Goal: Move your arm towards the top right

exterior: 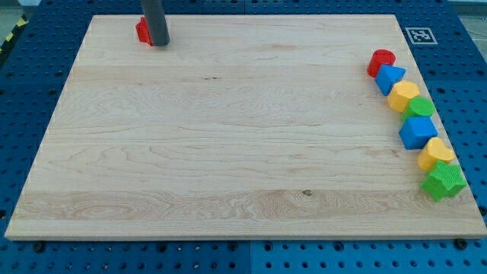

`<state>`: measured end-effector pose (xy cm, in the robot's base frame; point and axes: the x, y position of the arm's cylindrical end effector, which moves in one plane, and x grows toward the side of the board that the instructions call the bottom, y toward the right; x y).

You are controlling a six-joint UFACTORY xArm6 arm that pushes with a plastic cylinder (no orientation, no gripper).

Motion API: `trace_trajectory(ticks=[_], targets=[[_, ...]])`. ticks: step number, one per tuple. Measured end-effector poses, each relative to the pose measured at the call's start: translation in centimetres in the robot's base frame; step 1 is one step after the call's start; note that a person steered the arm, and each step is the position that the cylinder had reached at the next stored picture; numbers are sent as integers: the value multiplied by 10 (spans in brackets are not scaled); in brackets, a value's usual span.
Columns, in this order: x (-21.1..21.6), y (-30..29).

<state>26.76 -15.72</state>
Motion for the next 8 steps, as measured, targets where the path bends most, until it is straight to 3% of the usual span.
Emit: trace_trajectory(ticks=[2,8], targets=[[25,77],[28,140]])
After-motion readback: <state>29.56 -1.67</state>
